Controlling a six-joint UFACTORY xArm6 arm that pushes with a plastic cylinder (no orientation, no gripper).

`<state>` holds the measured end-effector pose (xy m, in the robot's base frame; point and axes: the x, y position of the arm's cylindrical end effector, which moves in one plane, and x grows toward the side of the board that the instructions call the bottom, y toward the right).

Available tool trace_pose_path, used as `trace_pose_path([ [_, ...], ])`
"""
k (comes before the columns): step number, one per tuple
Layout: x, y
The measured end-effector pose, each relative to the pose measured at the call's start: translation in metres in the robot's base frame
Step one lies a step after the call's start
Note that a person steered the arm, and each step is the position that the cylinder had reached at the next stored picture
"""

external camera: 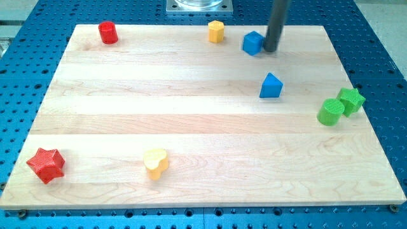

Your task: Move the blue cube to the bottom left of the yellow hexagon

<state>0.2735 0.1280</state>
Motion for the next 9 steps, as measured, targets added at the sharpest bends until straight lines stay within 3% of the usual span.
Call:
trace_pose_path([
  [1, 0.014, -0.047],
  [2, 0.004, -0.025],
  [3, -0.034, -0.008],
  [7, -0.012, -0.133],
  [8, -0.055, -0.144],
  [9, -0.081, -0.116],
])
